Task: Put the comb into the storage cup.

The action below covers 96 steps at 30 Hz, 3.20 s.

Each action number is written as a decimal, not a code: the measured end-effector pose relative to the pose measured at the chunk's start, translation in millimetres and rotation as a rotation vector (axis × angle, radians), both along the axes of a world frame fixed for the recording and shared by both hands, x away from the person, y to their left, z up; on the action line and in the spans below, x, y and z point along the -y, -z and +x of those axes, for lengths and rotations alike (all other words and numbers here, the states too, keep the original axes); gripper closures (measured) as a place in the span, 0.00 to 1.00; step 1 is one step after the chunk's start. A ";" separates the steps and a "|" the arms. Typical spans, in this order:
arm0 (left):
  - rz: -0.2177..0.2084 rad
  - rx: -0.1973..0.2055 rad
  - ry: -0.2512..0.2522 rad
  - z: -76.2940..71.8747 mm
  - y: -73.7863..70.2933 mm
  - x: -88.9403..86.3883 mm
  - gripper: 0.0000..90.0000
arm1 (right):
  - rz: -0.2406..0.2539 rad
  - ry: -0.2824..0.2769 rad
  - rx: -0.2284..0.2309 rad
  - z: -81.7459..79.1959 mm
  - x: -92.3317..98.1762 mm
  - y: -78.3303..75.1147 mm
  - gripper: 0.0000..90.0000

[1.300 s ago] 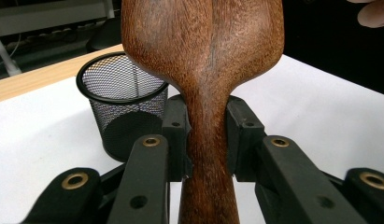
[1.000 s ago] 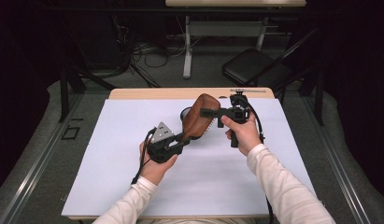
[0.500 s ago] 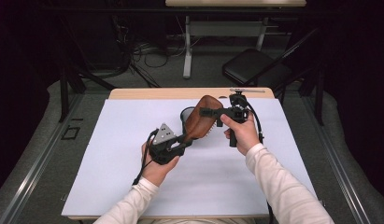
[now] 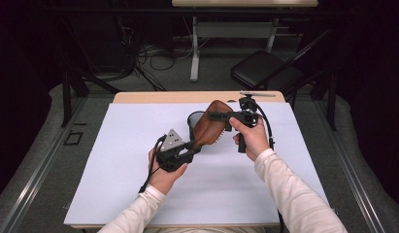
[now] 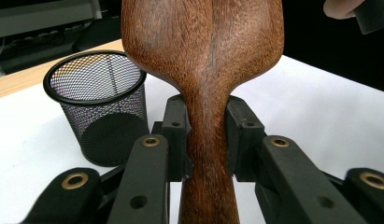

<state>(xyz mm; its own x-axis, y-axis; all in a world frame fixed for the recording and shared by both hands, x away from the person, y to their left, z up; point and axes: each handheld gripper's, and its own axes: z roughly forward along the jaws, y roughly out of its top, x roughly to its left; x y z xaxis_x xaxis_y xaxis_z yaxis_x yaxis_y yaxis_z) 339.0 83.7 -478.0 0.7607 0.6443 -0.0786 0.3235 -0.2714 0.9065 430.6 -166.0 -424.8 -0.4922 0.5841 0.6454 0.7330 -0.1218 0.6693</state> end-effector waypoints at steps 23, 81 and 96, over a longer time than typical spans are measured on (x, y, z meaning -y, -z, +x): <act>-0.001 -0.004 0.000 2.1 3.5 0.3 0.80 | 0.028 0.001 -0.071 5.4 5.1 4.5 0.45; -0.038 -0.036 -0.031 7.5 10.0 -2.7 0.66 | 0.117 -0.005 -0.161 11.0 11.5 10.6 0.54; -0.075 -0.042 -0.033 6.0 7.3 -6.8 0.48 | 0.118 0.026 -0.158 14.6 18.2 12.3 0.54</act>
